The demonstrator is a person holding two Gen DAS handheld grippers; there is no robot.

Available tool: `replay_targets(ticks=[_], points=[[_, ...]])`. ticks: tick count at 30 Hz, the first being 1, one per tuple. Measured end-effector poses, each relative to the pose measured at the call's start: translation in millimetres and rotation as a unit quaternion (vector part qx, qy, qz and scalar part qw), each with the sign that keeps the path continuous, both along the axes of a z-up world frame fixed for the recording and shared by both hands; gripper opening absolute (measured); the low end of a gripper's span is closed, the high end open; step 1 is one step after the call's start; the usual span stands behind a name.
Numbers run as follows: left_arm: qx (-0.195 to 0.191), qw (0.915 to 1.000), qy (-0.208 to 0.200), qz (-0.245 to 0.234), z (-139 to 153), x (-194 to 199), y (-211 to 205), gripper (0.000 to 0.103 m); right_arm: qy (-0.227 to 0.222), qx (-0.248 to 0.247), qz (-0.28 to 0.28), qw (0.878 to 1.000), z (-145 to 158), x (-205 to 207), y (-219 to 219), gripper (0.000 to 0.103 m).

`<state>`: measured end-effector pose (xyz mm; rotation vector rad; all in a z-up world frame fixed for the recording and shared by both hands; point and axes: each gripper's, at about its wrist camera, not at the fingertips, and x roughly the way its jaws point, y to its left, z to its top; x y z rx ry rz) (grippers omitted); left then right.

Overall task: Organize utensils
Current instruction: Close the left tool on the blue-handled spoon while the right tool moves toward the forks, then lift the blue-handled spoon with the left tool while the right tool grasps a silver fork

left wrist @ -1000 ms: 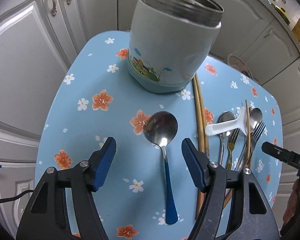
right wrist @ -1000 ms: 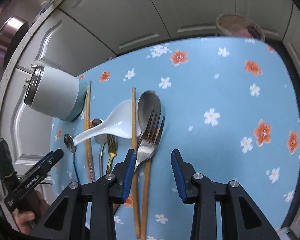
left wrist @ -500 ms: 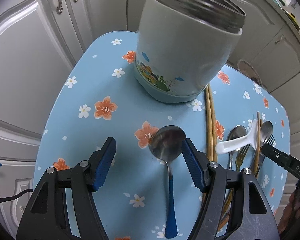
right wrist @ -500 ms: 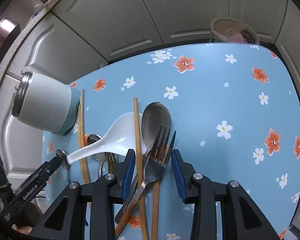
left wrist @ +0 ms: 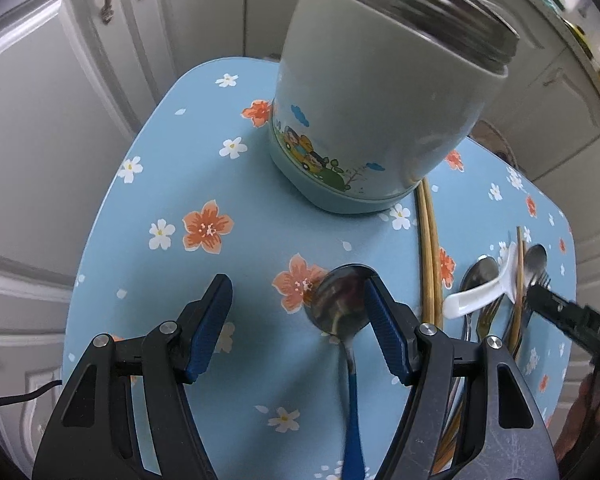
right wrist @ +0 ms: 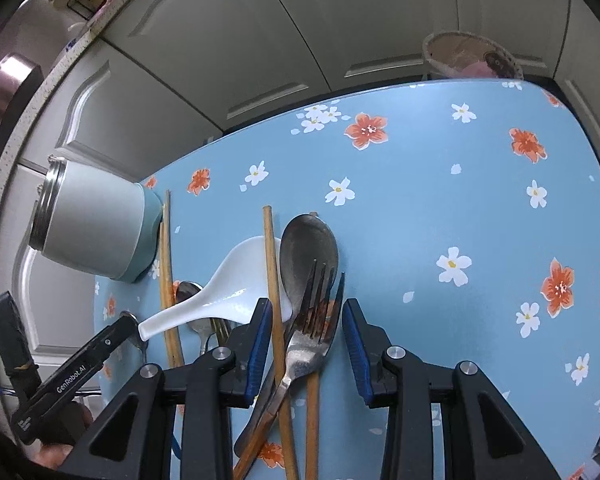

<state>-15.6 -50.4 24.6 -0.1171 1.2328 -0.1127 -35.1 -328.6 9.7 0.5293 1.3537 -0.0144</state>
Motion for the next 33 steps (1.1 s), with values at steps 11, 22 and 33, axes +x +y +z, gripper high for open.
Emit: replay_targets(ticks=[11, 22, 33], points=[[-0.024, 0.9979, -0.001, -0.06, -1.5, 8.6, -5.9, 0.013, -0.008, -0.005, 0.021, 1.0, -3.3, 0.6, 0.5, 0.014], [-0.078, 0.9946, -0.016, -0.067, 10.1, -2.5, -3.8, 0.001, -0.056, -0.011, 0.049, 0.997, 33.8, -18.7, 5.9, 0.003], [-0.075, 0.9939, -0.028, -0.076, 19.2, -14.9, -15.7, 0.001, -0.062, -0.024, 0.04, 0.997, 43.6, -23.1, 5.8, 0.019]])
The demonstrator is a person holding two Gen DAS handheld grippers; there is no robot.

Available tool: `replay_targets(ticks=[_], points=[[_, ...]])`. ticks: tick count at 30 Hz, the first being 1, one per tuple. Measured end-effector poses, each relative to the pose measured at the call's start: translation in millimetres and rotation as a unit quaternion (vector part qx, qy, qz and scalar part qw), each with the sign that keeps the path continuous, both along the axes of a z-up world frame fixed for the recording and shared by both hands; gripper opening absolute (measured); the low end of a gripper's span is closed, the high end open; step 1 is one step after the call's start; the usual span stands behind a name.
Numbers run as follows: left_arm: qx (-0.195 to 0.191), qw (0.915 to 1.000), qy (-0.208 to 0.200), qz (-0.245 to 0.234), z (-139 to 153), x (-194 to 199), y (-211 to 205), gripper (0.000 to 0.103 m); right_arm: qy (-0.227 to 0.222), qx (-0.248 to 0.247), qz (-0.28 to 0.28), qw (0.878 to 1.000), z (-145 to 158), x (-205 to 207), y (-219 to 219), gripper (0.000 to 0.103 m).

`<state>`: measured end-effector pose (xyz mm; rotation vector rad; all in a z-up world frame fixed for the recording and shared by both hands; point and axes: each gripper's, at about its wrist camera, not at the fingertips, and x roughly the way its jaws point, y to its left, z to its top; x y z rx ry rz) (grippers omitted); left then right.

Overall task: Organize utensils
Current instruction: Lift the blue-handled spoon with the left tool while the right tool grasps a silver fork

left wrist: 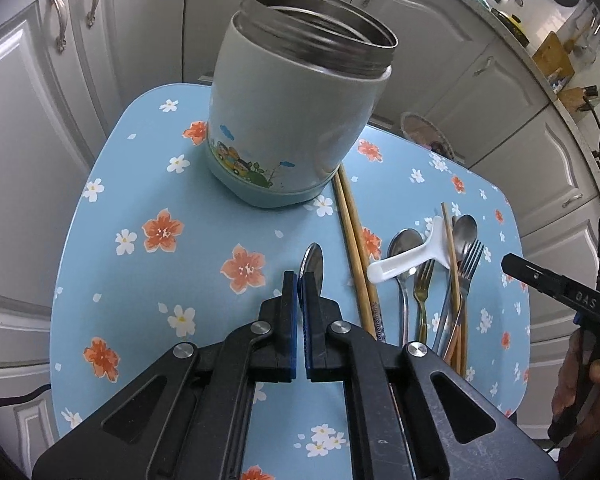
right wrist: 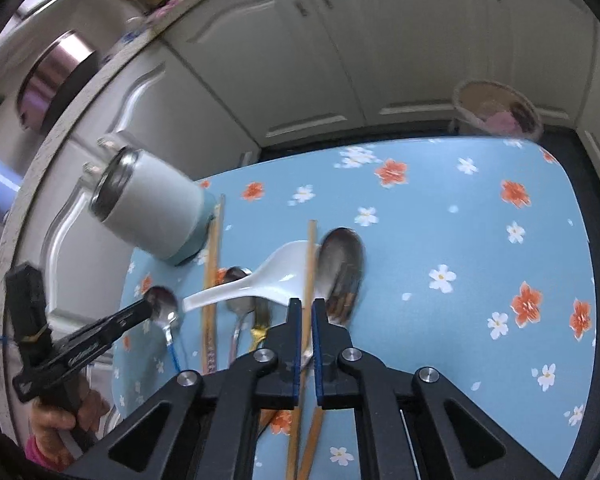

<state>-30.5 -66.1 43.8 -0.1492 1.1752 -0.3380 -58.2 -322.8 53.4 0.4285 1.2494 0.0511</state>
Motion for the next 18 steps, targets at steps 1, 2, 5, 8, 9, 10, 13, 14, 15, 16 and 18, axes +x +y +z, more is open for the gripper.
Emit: replay_targets(ticks=[1, 2, 5, 8, 9, 10, 13, 14, 15, 16, 18], points=[[0.0, 1.0, 0.002, 0.001, -1.6, 0.3, -0.3, 0.001, 0.003, -0.003, -0.006, 1.0, -3.6, 1.7, -1.6, 0.039], [0.0, 1.0, 0.003, 0.002, -2.1, -0.2, 1.6, 0.001, 0.006, -0.002, -0.005, 1.0, -8.3, 3.9, -2.0, 0.041], [0.0, 1.0, 0.008, 0.004, -4.2, -0.5, 4.4, 0.001, 0.024, -0.005, 0.013, 1.0, -25.9, 14.4, 1.7, 0.041], [0.002, 0.9999, 0.011, 0.005, -5.6, 0.6, 4.9, 0.001, 0.018, -0.007, 0.013, 1.0, -36.9, 20.8, 4.6, 0.039], [0.006, 0.9999, 0.013, 0.006, -6.5, 1.5, 4.5, 0.001, 0.013, -0.012, 0.01, 1.0, -38.3, 22.0, 4.7, 0.037], [0.006, 0.9999, 0.014, 0.006, -7.0, 1.9, 5.1, 0.001, 0.008, -0.014, 0.007, 1.0, -40.0, 22.9, 3.8, 0.033], [0.006, 0.9997, 0.023, 0.008, -12.0, 4.8, 4.7, 0.001, 0.014, -0.014, 0.004, 1.0, -46.7, 23.1, 0.1, 0.013], [0.004, 0.9996, 0.026, 0.009, -13.7, 5.8, 4.7, 0.001, 0.016, -0.012, 0.005, 1.0, -48.4, 22.6, -0.5, 0.008], [0.002, 0.9996, 0.028, 0.01, -14.6, 6.5, 4.8, 0.001, 0.012, -0.008, 0.005, 1.0, -47.6, 21.4, -1.0, 0.007], [0.001, 0.9996, 0.028, 0.011, -15.2, 6.9, 5.0, 0.001, 0.01, -0.008, 0.004, 1.0, -46.4, 19.2, -2.4, 0.006], [0.0, 0.9995, 0.028, 0.013, -15.9, 7.3, 5.3, 0.001, 0.001, -0.01, 0.003, 1.0, -40.5, 14.5, -3.6, 0.003]])
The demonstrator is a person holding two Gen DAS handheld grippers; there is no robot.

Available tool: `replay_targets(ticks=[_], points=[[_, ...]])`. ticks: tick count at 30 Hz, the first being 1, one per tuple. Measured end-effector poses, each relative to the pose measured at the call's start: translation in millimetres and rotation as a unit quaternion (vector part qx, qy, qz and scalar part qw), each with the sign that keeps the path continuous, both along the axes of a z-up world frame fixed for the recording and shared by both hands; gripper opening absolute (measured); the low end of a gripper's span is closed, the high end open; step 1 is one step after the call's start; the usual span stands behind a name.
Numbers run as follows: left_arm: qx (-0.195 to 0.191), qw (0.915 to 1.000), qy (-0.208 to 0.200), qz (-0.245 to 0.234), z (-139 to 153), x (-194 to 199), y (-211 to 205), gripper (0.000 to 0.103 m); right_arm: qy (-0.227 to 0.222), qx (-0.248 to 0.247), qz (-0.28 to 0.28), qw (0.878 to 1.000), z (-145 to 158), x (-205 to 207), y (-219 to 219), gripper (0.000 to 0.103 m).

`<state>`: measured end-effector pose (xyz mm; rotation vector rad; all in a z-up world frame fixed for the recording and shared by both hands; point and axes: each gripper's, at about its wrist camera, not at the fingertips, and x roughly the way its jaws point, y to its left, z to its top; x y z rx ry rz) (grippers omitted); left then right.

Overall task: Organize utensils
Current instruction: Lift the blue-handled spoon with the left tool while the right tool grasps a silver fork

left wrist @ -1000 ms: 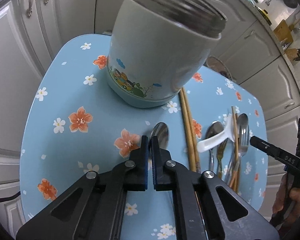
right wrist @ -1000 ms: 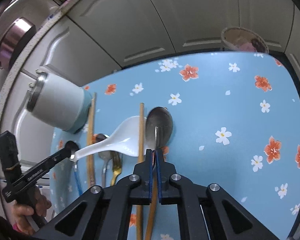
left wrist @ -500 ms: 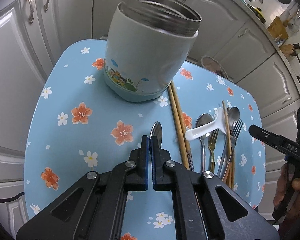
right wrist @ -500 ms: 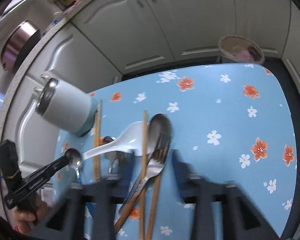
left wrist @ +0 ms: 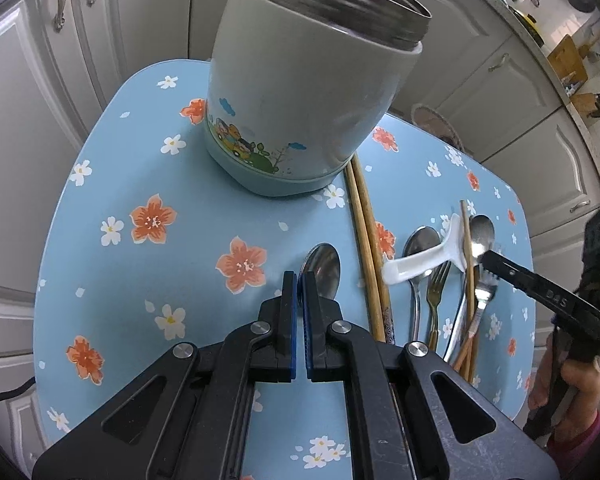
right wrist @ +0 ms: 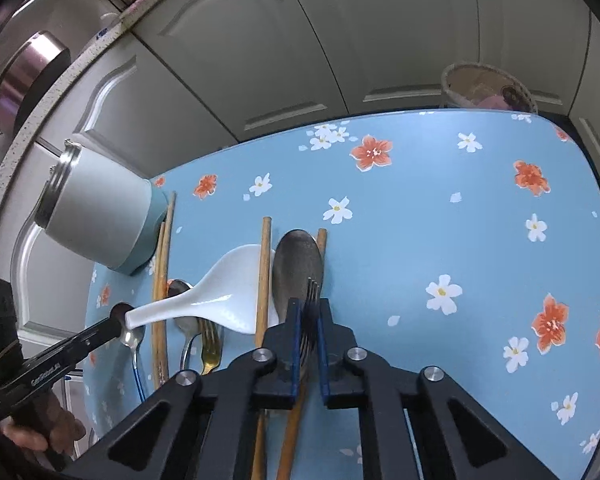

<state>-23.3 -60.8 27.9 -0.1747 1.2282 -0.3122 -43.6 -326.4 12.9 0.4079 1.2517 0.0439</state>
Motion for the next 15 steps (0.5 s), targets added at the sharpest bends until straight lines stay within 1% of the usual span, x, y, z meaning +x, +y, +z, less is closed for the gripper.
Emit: replay_targets(ticks=[4, 7, 9, 11, 15], points=[[-0.016, 0.9999, -0.001, -0.001, -0.5, 0.5, 1.7, 0.001, -0.015, 0.004, 0.011, 1.0, 17.7, -10.0, 2.1, 0.002], [-0.022, 0.9997, -0.008, -0.004, 4.6, -3.0, 2.8, 0.001, -0.031, 0.007, 0.021, 0.999, 35.6, -17.8, 3.6, 0.001], [-0.031, 0.9994, -0.015, -0.005, 11.9, -7.0, 4.8, 0.001, -0.041, 0.011, 0.022, 0.999, 46.8, -21.0, 5.7, 0.001], [-0.034, 0.9991, -0.024, -0.008, 20.1, -11.1, 6.1, 0.001, -0.059, 0.013, 0.026, 0.998, 62.3, -25.4, 7.6, 0.001], [-0.04, 0.9983, -0.04, -0.014, 37.4, -19.6, 8.7, 0.001, -0.078, 0.015, 0.037, 0.996, 83.0, -31.1, 12.7, 0.001]])
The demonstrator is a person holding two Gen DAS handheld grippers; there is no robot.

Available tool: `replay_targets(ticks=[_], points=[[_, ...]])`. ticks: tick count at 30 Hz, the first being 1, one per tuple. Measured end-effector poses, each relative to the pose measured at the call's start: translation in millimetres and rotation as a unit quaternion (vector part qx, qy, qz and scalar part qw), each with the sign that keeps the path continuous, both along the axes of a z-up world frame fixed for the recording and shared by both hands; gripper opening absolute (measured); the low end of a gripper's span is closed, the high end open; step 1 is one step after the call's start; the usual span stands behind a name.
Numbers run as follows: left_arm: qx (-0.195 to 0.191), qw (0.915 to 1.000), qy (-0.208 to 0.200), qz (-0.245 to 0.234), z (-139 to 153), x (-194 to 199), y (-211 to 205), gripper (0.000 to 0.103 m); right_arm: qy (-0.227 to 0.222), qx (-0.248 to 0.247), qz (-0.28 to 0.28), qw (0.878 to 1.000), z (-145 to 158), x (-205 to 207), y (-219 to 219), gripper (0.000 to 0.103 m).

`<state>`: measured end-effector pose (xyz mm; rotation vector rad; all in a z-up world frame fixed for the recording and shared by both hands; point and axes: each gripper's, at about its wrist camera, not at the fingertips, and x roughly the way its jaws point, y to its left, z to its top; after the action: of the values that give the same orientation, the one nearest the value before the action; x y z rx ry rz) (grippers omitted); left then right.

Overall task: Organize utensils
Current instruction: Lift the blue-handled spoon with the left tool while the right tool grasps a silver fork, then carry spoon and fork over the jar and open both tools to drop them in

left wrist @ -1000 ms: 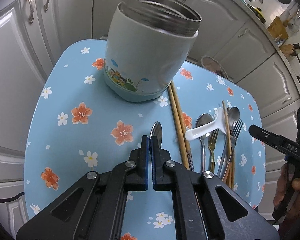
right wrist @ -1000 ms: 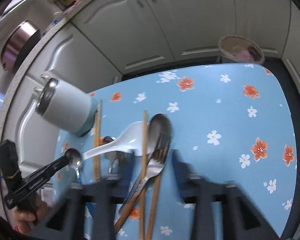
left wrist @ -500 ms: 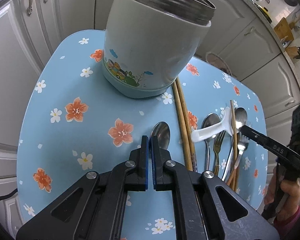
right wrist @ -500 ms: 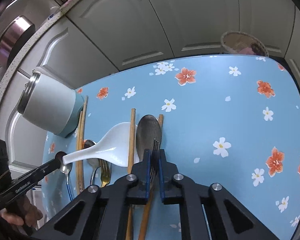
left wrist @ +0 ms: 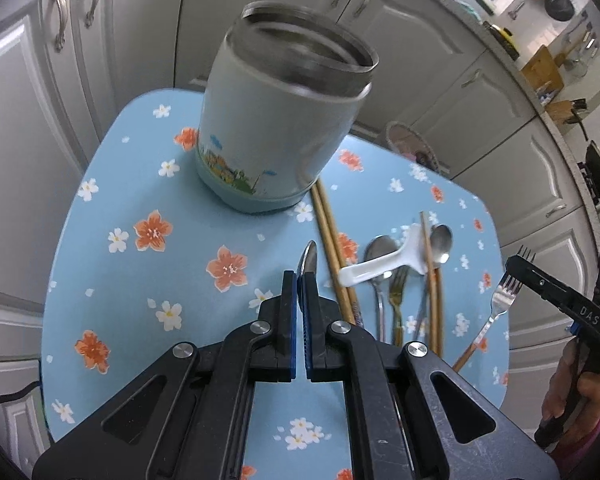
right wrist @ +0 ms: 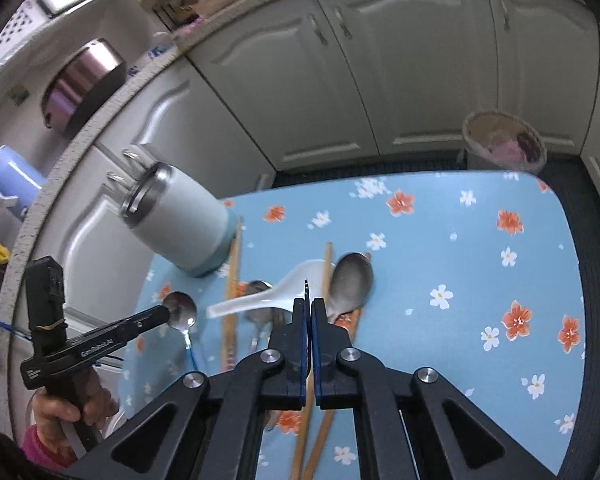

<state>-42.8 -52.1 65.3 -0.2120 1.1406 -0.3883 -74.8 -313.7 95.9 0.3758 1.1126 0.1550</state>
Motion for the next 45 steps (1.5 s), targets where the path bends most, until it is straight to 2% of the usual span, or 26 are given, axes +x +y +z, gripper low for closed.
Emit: replay_targets(ticks=[10, 21, 31, 45], points=[[0.002, 0.9986, -0.05, -0.015, 47.1, -16.7, -0.3, 0.001, -0.041, -0.022, 0.034, 0.998, 51.1, 1.8, 15.7, 0.001], [0.007, 0.9951, -0.098, -0.009, 105.6, -17.5, 11.1, 0.001, -0.09, -0.042, 0.062, 0.993, 110.3, 35.5, 35.8, 0.001], [0.024, 0.99, -0.138, 0.015, 145.8, 9.3, 27.1, 0.001, -0.1, -0.062, 0.074, 0.99, 134.0, 76.7, 56.3, 0.001], [0.061, 0.9807, -0.181, 0.039, 185.7, 76.5, 38.4, 0.001, -0.152, -0.093, 0.08, 0.981, 193.2, 161.1, 90.0, 0.001]])
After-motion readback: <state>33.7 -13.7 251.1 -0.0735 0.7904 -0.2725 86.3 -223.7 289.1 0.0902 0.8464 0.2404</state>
